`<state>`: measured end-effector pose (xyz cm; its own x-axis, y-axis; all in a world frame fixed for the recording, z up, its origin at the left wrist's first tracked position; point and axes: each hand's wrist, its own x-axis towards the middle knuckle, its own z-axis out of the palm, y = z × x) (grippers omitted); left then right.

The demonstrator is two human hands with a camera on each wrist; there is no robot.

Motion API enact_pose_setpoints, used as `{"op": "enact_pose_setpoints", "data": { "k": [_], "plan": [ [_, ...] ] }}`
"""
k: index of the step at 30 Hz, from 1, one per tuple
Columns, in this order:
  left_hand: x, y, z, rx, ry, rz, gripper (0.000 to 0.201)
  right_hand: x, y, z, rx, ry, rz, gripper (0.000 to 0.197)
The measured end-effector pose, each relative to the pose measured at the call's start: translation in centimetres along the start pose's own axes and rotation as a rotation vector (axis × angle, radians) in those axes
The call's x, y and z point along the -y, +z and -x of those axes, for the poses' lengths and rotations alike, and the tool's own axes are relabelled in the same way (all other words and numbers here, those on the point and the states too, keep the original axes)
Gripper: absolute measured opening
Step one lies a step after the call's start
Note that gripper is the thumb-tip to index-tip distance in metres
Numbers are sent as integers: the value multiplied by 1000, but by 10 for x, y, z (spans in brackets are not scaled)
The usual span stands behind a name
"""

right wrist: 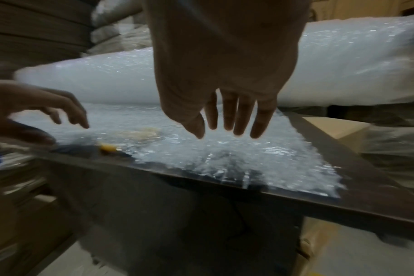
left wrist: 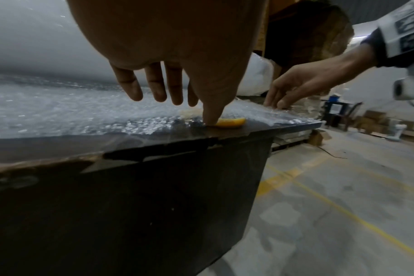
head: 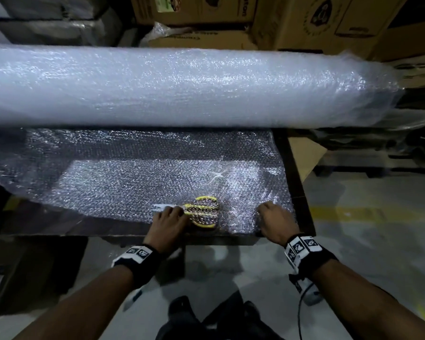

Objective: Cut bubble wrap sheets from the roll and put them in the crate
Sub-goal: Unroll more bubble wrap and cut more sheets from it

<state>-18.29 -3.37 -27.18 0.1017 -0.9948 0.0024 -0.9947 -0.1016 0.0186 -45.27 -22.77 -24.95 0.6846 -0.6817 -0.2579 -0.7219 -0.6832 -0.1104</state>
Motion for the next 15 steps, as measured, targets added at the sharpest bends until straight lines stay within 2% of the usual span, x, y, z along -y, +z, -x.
{"op": "enact_pose_setpoints", "data": {
  "k": [2, 4, 8, 15],
  "plan": [
    [11, 2, 9, -6, -35, -9, 55, 12, -1, 2, -96, -5, 48, 33],
    [18, 7, 14, -37, -16, -34, 54, 30, 0, 5, -152, -85, 34, 36],
    [21, 15, 9, -115, 83, -90, 35, 68, 17, 13, -147, -222, 112, 40],
    [20, 17, -9, -228, 167, -82, 31, 109, 32, 3, -223, -173, 169, 40]
  ]
}}
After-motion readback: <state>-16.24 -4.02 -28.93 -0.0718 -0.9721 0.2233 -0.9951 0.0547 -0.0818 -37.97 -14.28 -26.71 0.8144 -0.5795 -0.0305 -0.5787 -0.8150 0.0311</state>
